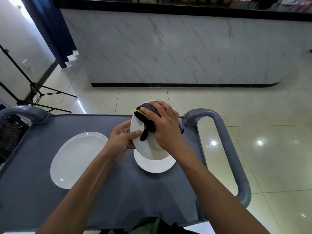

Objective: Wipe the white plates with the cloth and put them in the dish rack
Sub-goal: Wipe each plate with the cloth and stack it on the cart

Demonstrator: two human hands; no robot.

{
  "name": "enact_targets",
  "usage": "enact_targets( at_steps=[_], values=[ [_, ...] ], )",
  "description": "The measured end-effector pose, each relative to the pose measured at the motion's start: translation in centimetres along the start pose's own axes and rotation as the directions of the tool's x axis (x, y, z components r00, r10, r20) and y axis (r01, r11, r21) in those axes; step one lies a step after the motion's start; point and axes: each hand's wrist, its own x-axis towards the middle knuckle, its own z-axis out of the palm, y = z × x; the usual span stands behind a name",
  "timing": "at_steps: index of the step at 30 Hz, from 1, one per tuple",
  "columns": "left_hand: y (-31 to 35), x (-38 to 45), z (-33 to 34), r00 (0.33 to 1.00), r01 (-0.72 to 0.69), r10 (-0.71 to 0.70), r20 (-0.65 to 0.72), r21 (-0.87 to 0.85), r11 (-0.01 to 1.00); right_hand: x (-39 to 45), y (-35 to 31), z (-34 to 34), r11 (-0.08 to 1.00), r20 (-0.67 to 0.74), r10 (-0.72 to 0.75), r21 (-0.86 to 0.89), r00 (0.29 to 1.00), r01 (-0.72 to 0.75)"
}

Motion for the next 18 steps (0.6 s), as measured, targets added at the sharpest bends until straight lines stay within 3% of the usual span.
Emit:
enact_targets(
  at_steps=[8,18],
  values=[
    [-0.5,-1.0,-0.5,1.0,-0.012,0.011,-0.022,-0.032,0.999,0.7,1.5,0.4,0.984,0.102,0.177,-0.002,0.979,-0.178],
    [-0.8,-1.0,-1.4,0.997,-0.052,0.042,-0.068,-0.149,0.988,0.2,2.4,0.4,0.936,0.037,0.336,0.096,0.941,-0.338]
  ],
)
